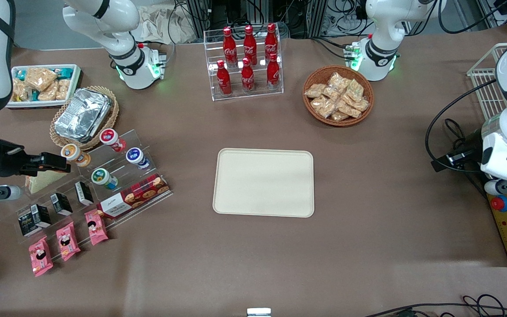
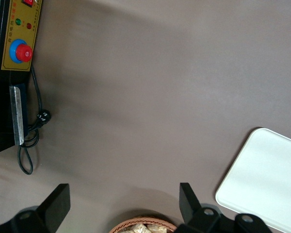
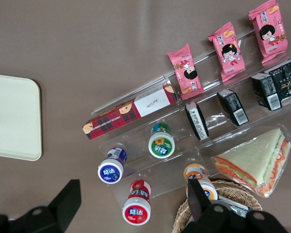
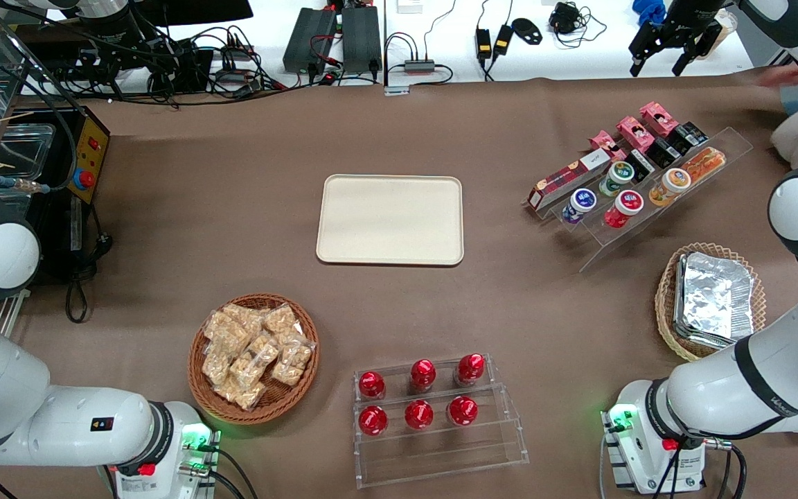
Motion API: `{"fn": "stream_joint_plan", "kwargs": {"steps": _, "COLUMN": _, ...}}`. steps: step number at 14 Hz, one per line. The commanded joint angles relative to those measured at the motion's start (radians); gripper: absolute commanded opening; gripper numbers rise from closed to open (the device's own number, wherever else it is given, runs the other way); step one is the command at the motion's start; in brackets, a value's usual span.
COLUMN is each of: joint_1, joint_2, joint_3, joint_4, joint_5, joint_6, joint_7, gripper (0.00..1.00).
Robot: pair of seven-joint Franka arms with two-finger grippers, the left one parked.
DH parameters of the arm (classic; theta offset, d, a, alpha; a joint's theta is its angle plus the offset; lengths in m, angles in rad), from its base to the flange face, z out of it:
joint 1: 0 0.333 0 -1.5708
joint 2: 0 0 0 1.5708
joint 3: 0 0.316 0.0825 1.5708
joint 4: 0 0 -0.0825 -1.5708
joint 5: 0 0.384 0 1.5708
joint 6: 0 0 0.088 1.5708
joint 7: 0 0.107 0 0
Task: Place sandwich on tray
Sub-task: 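Move the right gripper down to the wrapped sandwich in the acrylic rack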
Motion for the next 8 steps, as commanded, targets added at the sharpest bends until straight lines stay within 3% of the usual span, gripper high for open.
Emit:
{"fn": "stream_joint_plan", "kwargs": {"steps": 1, "joint_1": -0.01, "joint_2": -0.018, "joint_3": 0.01, "joint_4": -0.009, "joint_5": -0.005, "joint_6": -0.013, "joint_7": 0.012, "gripper": 0.98}}
{"fn": "stream_joint_plan", "kwargs": {"steps": 6, "joint_1": -0.01, "joint_2": -0.021, "joint_3": 0.004, "joint_4": -0.018, "joint_5": -0.018, "joint_6": -0.018, "joint_7": 0.015, "gripper": 0.98}}
{"fn": "stream_joint_plan", "kwargs": {"steps": 8, "joint_1": -0.008, "joint_2": -0.038, "joint_3": -0.013, "joint_4": -0.03, "joint_5": -0.069, "joint_6": -0.051, "joint_7": 0.02, "gripper": 0.98}}
